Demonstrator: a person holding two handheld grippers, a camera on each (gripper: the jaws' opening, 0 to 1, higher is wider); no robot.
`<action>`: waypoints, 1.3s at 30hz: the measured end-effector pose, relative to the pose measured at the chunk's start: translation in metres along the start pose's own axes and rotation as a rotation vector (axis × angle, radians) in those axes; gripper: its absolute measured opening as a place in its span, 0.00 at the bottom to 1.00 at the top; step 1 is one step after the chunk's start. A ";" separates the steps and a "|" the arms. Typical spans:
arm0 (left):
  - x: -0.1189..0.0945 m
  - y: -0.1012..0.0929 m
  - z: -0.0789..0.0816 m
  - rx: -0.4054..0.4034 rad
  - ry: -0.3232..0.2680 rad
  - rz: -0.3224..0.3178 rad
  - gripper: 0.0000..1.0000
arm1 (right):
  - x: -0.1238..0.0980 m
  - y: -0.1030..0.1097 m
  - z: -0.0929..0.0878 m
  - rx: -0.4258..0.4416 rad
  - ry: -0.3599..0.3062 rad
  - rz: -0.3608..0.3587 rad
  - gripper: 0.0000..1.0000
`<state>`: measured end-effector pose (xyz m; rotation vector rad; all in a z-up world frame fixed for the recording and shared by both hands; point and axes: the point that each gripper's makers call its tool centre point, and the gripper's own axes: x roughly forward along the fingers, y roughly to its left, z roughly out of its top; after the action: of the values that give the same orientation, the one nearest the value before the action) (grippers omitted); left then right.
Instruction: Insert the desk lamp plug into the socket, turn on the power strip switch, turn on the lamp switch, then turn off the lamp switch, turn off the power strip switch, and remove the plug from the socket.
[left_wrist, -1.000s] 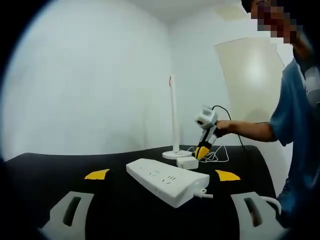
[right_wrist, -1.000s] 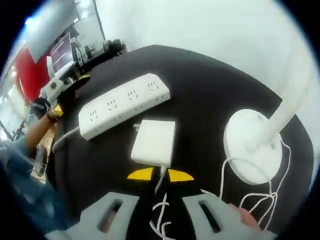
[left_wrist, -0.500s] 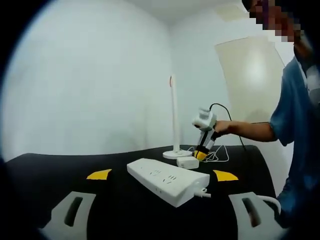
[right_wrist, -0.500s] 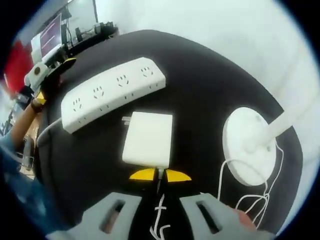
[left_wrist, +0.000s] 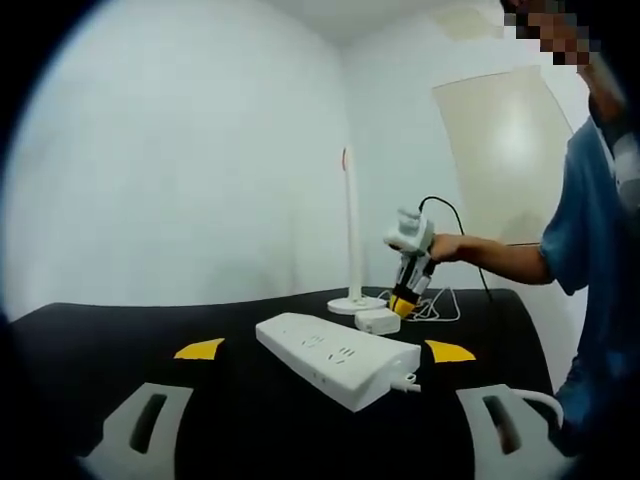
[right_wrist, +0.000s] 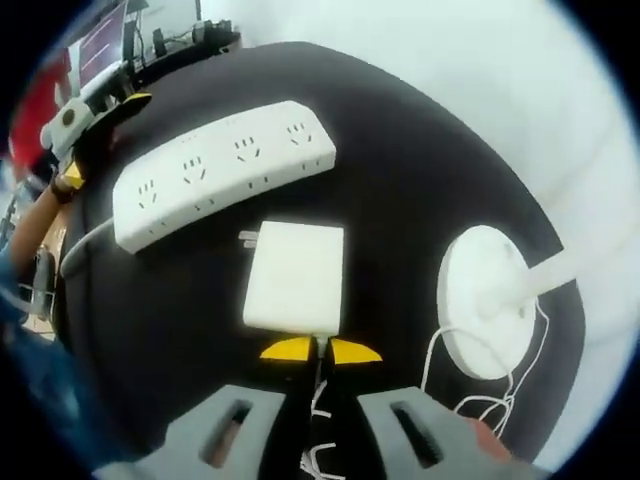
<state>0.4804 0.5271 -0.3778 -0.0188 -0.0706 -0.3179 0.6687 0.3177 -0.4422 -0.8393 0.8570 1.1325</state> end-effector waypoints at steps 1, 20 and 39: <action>0.000 0.000 0.000 -0.001 0.001 0.000 0.74 | -0.001 0.001 0.002 -0.008 -0.004 -0.013 0.06; 0.000 0.003 -0.003 -0.004 0.013 0.006 0.74 | -0.022 0.001 0.013 -0.320 -0.150 -0.336 0.06; -0.001 0.006 -0.003 -0.005 0.012 0.009 0.74 | -0.034 0.003 0.024 -0.438 -0.227 -0.475 0.06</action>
<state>0.4815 0.5330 -0.3809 -0.0222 -0.0576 -0.3094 0.6621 0.3265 -0.4015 -1.1731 0.1956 0.9744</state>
